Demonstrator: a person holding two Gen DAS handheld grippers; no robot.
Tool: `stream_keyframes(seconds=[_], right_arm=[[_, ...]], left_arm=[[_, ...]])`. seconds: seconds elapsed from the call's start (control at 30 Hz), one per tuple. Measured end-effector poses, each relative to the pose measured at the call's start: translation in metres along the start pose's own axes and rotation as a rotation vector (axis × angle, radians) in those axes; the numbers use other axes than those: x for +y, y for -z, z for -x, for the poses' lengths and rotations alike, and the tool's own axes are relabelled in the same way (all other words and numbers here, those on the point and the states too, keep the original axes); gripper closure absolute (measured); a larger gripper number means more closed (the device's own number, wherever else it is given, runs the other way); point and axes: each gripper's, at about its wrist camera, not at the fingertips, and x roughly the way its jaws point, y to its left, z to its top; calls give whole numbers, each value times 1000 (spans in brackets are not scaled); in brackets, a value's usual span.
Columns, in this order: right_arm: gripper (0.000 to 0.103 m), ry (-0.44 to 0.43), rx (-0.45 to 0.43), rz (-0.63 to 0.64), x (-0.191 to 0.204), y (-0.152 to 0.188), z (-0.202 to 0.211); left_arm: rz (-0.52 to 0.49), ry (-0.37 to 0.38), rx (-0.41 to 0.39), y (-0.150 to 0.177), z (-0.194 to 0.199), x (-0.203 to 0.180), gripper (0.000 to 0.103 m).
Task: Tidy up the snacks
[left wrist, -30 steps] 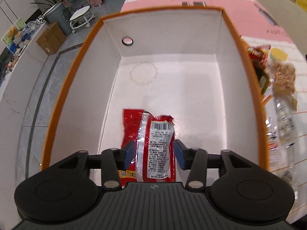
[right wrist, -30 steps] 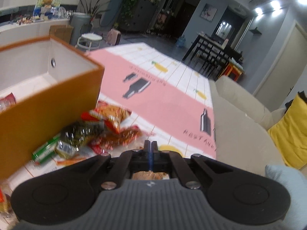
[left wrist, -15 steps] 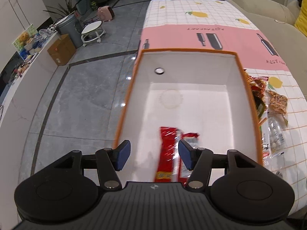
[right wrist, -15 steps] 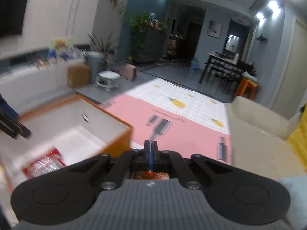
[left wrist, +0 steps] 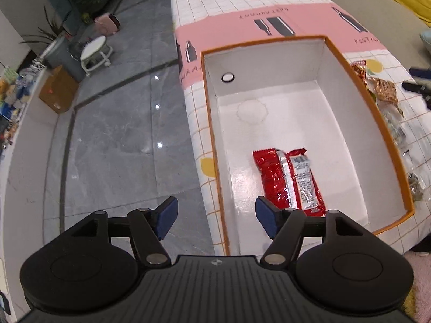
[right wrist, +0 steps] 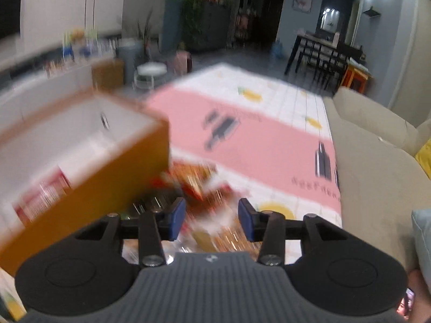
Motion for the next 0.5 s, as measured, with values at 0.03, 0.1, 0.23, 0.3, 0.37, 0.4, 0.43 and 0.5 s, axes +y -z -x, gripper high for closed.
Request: stream_keyframes(seconds=[0.03,0.1,0.23,0.3,0.37,0.4,0.43,0.5], right_arm=[[61,11,24,18,2,6,-9],[61,30,55,51,7,18,-24],[61,82,79,129,11,32,-44],[61,66,93,157,14,34,-51],[61,54,104,189,20,38,-55],[61,57,108,209,24,39,-57],[61,65,110,226,27,39,-58],[63,94,106,254,32,41,-60]], left_arm=[[6,14,1,1,-5,2,25],[20,27,-7,3,-14,5,25],[54,64,-8,8,-30,6,29],[72,71,-7,9,-35,6,34],[87,48,-9,8,-39,6,49],[87,44,-9,8,-41,5,58],[90,43,-7,8,-43,4,69],[100,36,-3,8,-45,4,83]])
